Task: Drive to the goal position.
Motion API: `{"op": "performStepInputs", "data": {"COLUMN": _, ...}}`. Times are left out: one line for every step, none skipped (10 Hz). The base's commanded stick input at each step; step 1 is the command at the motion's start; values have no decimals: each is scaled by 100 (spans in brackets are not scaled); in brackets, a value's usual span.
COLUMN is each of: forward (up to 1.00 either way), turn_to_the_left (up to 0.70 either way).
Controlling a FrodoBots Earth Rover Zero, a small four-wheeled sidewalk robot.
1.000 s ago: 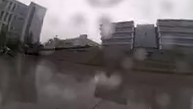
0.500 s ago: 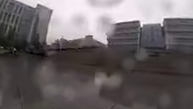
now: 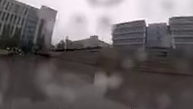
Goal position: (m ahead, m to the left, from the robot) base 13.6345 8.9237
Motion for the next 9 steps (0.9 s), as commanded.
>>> {"op": "performStepInputs", "data": {"forward": 70, "turn_to_the_left": 14}}
{"op": "performStepInputs", "data": {"forward": 70, "turn_to_the_left": 14}}
{"op": "performStepInputs", "data": {"forward": 70, "turn_to_the_left": 14}}
{"op": "performStepInputs", "data": {"forward": 70, "turn_to_the_left": 14}}
{"op": "performStepInputs", "data": {"forward": 70, "turn_to_the_left": 14}}
{"op": "performStepInputs", "data": {"forward": 70, "turn_to_the_left": 14}}
{"op": "performStepInputs", "data": {"forward": 70, "turn_to_the_left": 14}}
{"op": "performStepInputs", "data": {"forward": 70, "turn_to_the_left": 14}}
{"op": "performStepInputs", "data": {"forward": 70, "turn_to_the_left": 14}}
